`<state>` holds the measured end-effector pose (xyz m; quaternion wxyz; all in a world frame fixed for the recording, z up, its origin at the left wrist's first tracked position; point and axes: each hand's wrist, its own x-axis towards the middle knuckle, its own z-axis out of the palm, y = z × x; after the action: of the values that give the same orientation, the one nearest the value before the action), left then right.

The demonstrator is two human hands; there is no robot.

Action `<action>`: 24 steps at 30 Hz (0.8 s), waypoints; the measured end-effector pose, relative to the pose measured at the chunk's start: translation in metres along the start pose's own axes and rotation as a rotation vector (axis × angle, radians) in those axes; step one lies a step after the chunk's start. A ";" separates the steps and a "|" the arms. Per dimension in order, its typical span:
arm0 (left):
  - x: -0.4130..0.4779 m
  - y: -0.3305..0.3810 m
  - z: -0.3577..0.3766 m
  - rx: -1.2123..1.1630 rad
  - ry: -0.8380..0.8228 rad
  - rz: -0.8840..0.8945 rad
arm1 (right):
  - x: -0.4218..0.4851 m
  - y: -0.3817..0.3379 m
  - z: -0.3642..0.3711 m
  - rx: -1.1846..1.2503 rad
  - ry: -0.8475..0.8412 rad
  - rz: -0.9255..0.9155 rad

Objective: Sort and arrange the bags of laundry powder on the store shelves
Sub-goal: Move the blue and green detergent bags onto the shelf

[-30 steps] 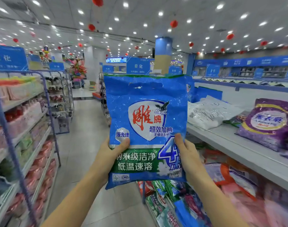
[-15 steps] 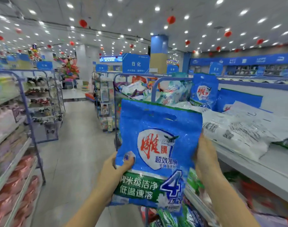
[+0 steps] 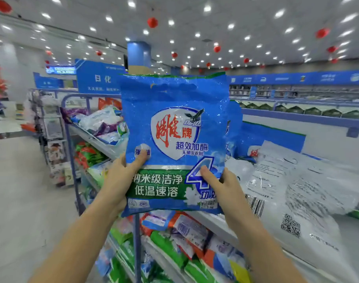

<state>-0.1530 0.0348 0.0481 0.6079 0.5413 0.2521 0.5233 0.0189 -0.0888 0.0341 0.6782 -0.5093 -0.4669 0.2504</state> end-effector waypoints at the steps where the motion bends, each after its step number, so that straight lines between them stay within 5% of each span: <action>1: 0.021 -0.001 0.009 -0.020 -0.048 -0.010 | 0.013 0.001 -0.002 -0.019 0.061 -0.023; 14: 0.252 -0.041 0.136 0.223 -0.405 0.133 | 0.178 0.019 -0.028 -0.297 0.789 -0.122; 19: 0.291 -0.058 0.149 0.220 -0.415 0.183 | 0.216 0.048 -0.028 -0.405 0.881 -0.104; 24: 0.298 -0.096 0.138 0.327 -0.499 0.046 | 0.224 0.068 -0.033 -0.508 0.845 0.148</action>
<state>0.0994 0.2639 0.0764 0.5438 0.7496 0.1636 0.3401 0.1560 0.1034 0.0542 0.6429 -0.7472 -0.1602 -0.0522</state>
